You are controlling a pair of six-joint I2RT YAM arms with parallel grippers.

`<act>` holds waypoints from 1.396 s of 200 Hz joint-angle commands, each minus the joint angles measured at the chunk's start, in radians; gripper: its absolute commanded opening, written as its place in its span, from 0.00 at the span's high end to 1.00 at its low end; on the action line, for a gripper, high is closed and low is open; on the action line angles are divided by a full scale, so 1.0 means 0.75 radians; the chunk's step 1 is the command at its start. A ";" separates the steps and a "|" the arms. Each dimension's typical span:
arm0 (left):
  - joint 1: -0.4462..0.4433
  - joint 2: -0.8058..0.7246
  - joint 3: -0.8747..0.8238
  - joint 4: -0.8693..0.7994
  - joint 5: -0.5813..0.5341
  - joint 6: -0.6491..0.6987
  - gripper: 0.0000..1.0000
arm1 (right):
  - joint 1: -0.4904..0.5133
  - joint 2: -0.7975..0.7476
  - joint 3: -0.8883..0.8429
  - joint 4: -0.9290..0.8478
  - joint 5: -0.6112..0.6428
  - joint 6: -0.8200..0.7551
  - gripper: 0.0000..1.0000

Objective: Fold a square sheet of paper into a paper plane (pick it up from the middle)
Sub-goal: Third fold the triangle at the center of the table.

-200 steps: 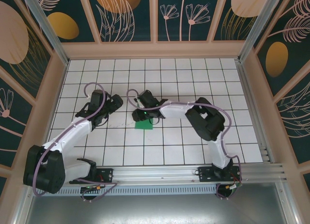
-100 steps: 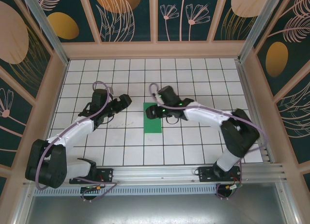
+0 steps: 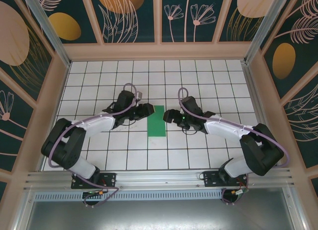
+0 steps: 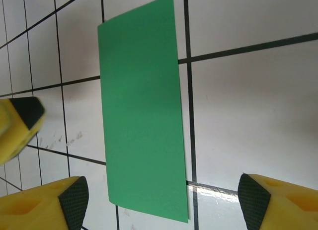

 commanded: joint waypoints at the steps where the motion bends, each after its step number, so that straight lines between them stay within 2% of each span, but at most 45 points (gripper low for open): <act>1: -0.016 0.086 0.045 0.030 -0.027 -0.025 0.56 | -0.006 -0.034 -0.043 0.098 -0.020 0.127 0.18; 68: -0.020 0.259 0.046 0.026 -0.124 -0.066 0.74 | 0.050 0.026 -0.064 0.131 -0.049 0.209 0.19; 135: -0.019 0.281 -0.050 0.003 -0.208 -0.078 0.77 | 0.135 0.159 -0.014 0.115 -0.071 0.266 0.28; 188: -0.020 0.304 -0.088 0.018 -0.210 -0.083 0.79 | 0.139 0.195 -0.009 0.137 -0.090 0.269 0.37; 279: -0.020 0.308 -0.098 0.024 -0.208 -0.082 0.80 | 0.144 0.216 -0.025 0.197 -0.153 0.287 0.47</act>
